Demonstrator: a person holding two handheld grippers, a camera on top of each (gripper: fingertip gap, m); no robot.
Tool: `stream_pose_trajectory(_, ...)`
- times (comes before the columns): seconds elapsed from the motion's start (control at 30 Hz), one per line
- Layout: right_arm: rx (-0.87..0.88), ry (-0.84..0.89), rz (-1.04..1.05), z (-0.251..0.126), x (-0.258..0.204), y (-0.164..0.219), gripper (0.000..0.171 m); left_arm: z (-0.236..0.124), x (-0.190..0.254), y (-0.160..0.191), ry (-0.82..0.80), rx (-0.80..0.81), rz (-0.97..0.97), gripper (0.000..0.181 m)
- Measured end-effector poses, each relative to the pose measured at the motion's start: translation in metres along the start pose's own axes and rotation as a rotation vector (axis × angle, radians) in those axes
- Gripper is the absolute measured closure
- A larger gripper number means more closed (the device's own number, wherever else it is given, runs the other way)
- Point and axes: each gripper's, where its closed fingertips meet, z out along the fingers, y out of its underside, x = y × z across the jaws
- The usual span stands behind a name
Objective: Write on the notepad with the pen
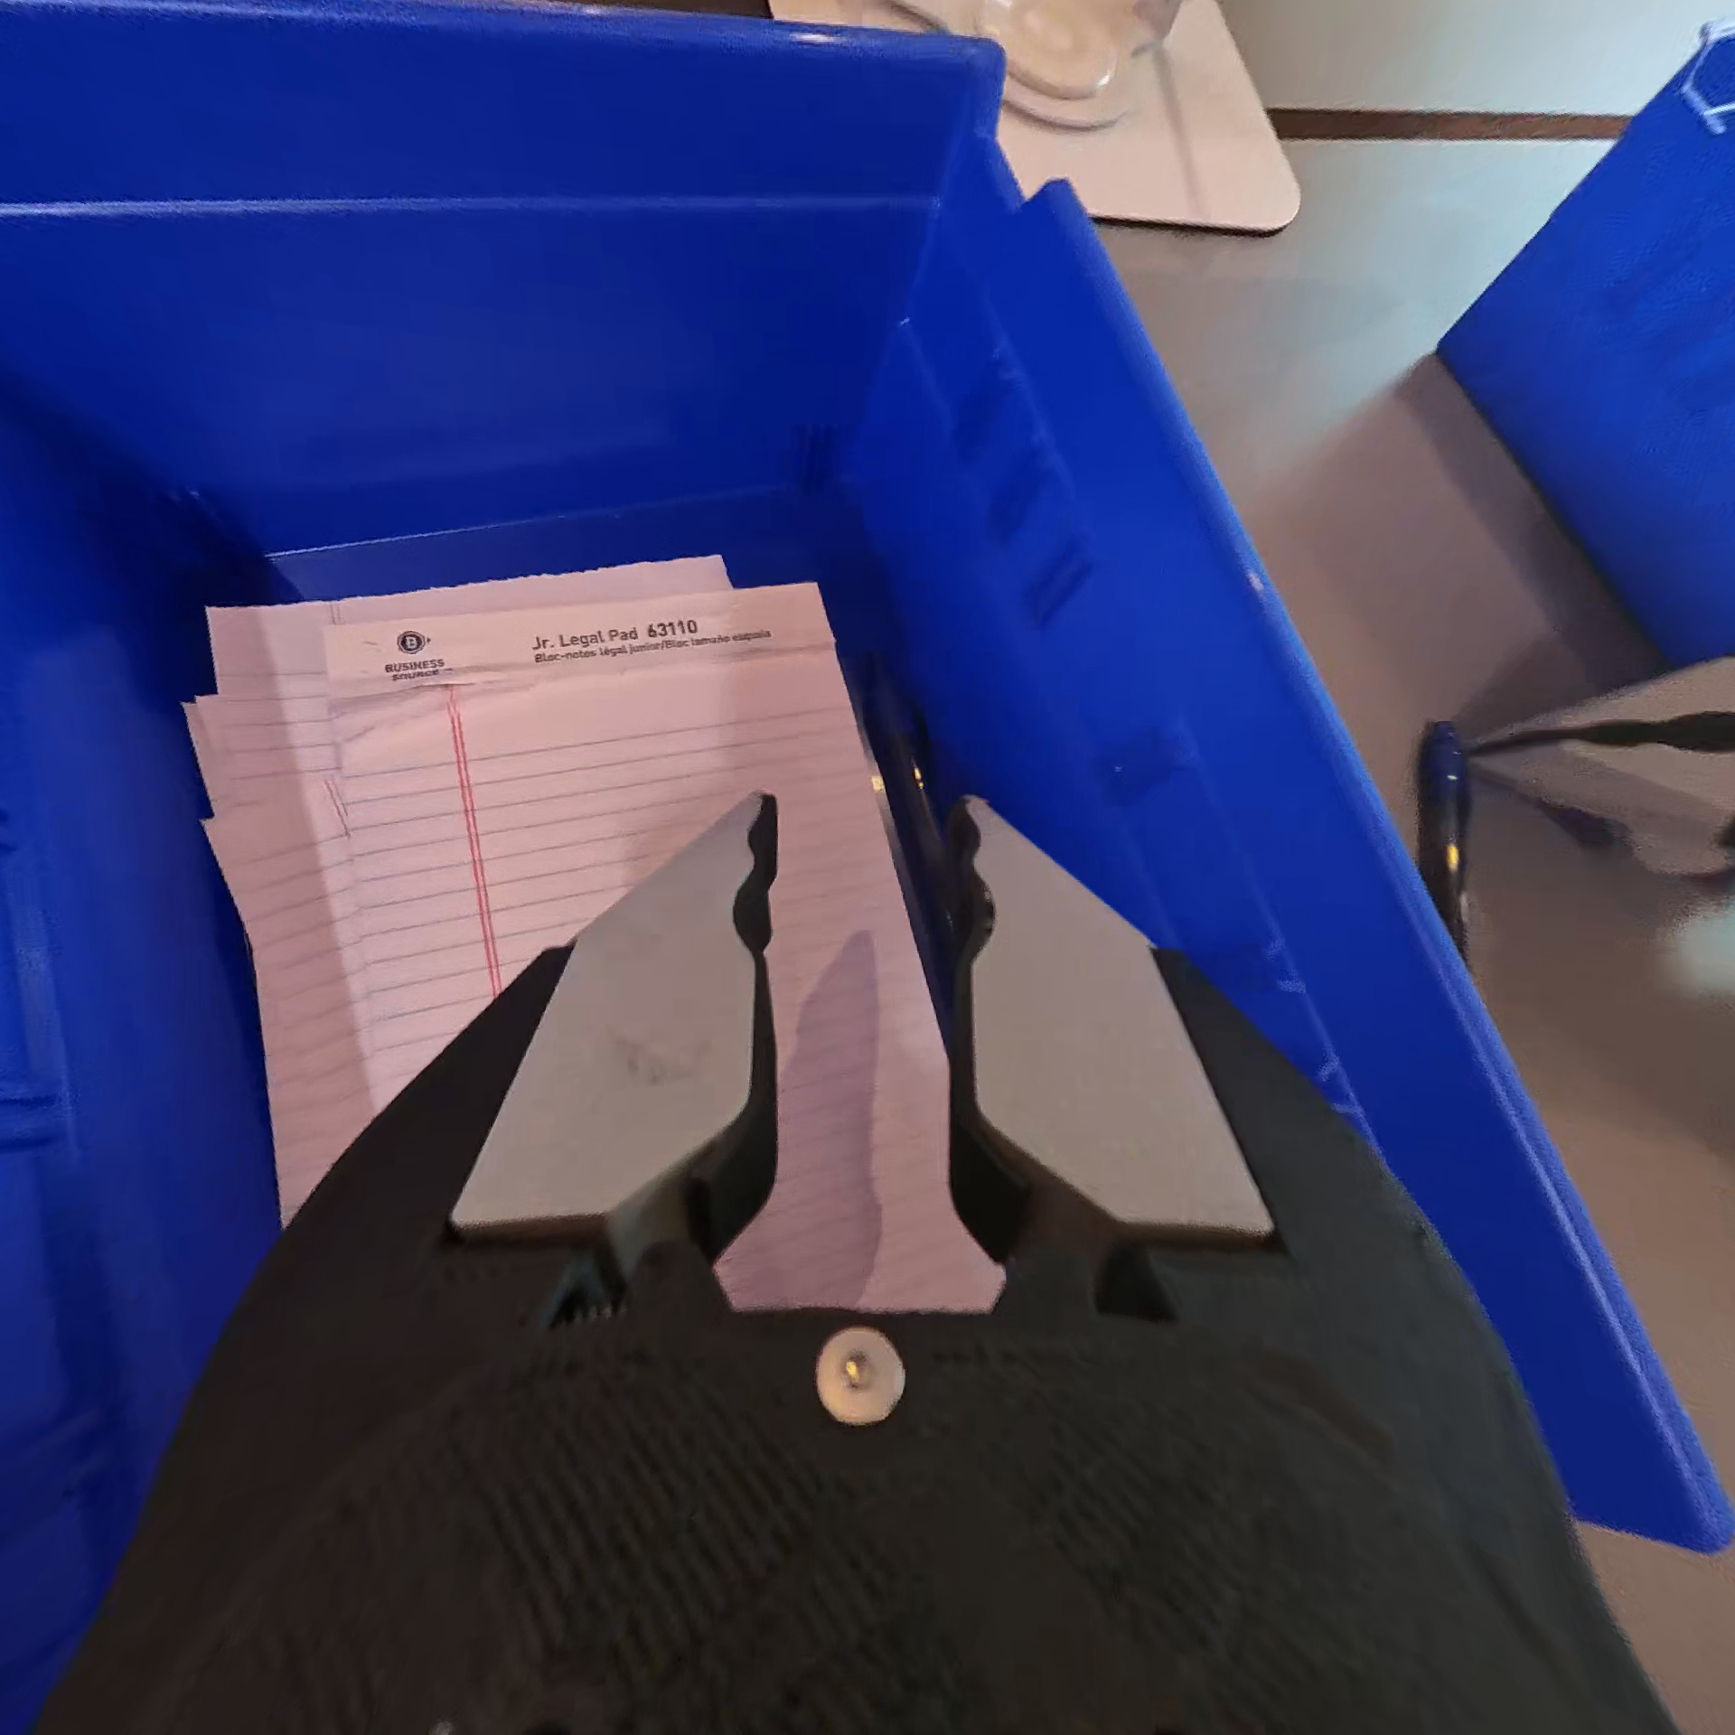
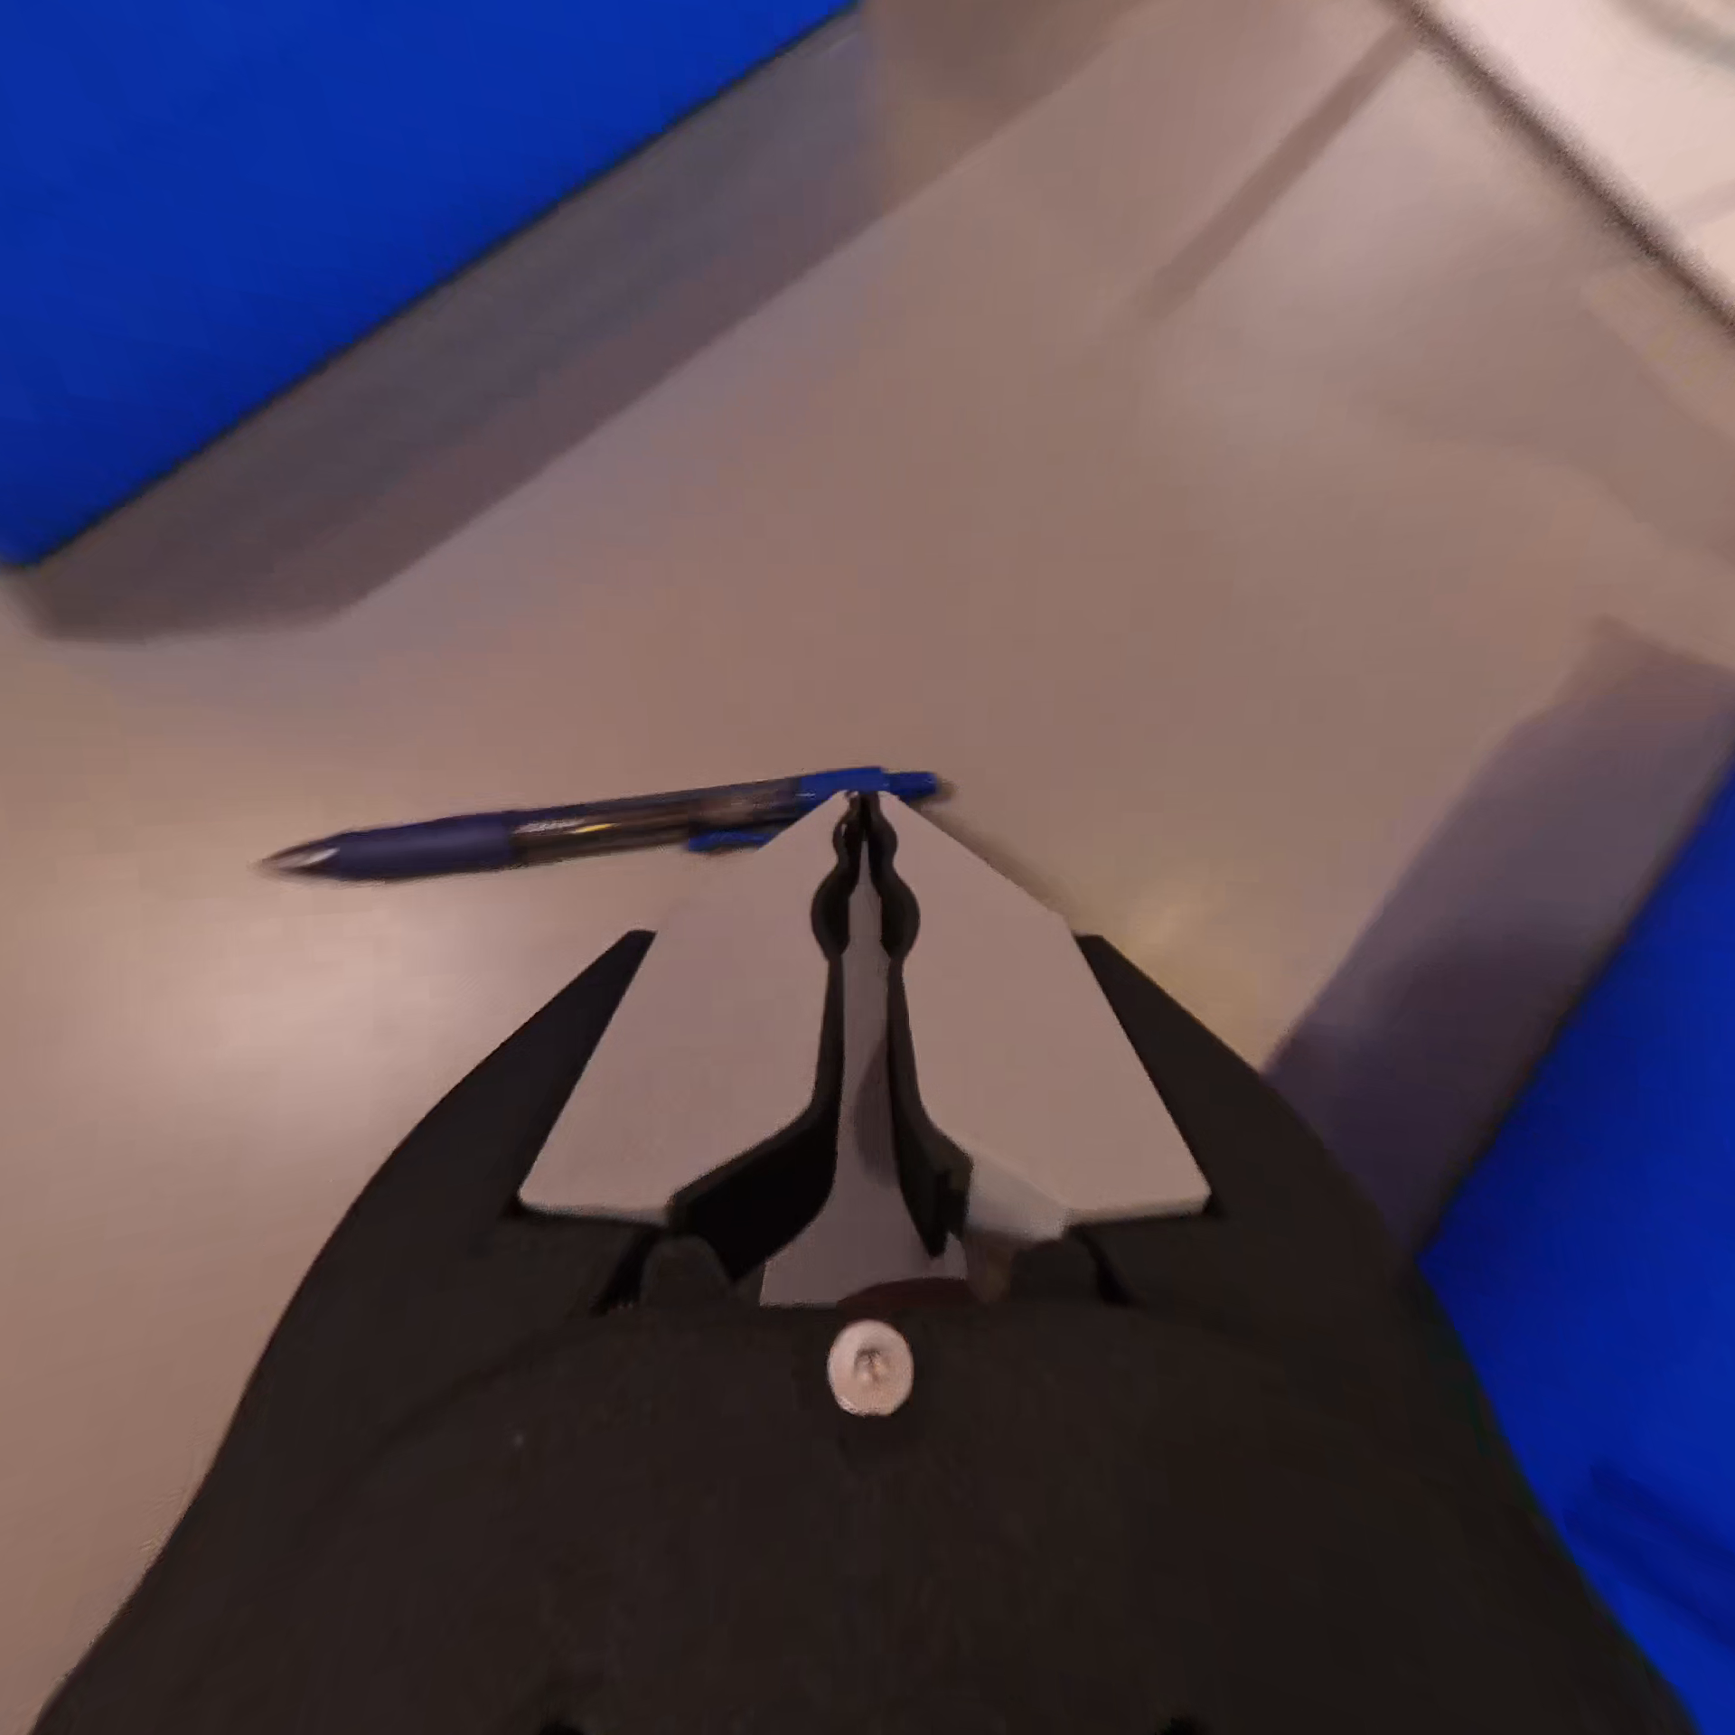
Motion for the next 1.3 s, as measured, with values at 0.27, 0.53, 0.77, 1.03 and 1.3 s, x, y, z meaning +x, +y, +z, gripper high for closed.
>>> stream_pose_trajectory(0.27,0.065,0.224,-0.043,0.006,0.031,-0.008,0.163,0.014,0.037,0.024,0.217,-0.109,0.012,0.148)
stream_pose_trajectory(0.53,0.149,0.227,-0.015,-0.006,0.035,-0.020,0.160,0.027,0.020,0.041,-0.007,-0.162,0.209,0.164)
stream_pose_trajectory(0.77,0.160,0.226,-0.025,-0.010,0.033,-0.022,0.158,0.027,0.028,0.043,0.020,-0.151,0.248,0.151)
stream_pose_trajectory(1.03,0.199,0.238,-0.060,-0.018,0.027,-0.032,0.157,0.023,0.034,0.050,0.035,-0.174,0.248,0.171)
stream_pose_trajectory(1.3,0.205,0.226,-0.039,-0.018,0.029,-0.032,0.157,0.024,0.036,0.054,0.059,-0.173,0.237,0.169)
